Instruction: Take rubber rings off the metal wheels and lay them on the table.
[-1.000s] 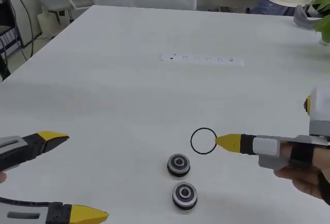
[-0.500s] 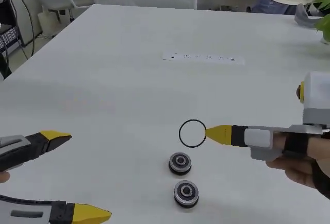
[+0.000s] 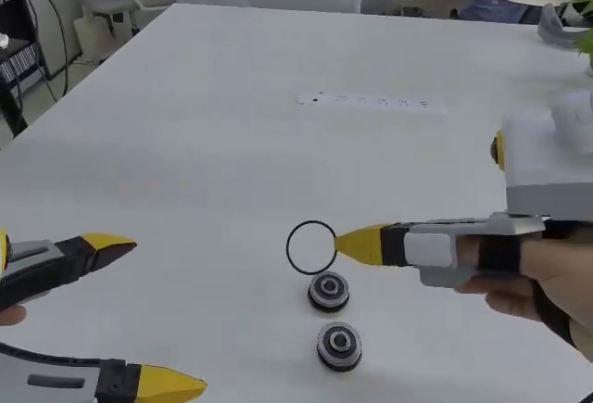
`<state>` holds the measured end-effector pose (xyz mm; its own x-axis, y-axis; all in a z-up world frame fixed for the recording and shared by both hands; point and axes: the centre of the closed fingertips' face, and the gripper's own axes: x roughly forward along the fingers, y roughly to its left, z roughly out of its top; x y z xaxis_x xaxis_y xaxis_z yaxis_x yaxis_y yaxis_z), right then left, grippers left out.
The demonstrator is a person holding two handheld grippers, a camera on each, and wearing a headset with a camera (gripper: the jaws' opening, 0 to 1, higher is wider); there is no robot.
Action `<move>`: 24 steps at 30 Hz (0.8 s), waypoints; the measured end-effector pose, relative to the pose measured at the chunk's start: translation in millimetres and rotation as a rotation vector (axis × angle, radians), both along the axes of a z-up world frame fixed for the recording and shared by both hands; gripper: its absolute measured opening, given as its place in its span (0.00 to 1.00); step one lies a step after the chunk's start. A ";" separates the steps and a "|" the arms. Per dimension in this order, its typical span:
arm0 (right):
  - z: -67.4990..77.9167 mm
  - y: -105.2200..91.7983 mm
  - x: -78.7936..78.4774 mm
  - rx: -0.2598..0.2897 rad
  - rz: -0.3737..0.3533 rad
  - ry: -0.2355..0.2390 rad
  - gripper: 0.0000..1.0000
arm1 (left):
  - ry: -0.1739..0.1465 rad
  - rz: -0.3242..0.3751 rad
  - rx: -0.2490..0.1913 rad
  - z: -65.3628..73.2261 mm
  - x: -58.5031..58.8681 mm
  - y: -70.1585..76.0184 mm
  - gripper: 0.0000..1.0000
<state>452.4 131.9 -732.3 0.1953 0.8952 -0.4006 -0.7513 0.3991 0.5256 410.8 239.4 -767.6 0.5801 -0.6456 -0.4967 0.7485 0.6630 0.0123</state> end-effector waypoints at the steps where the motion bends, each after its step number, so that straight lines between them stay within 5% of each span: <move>1: -1.1 2.1 -0.9 -0.008 0.010 -0.004 0.00 | 0.001 0.000 0.000 -0.2 -0.1 -0.2 0.89; 24: -19.8 45.5 -12.7 -0.104 0.177 -0.019 0.00 | 0.026 -0.010 0.021 -7.5 -1.8 0.1 0.90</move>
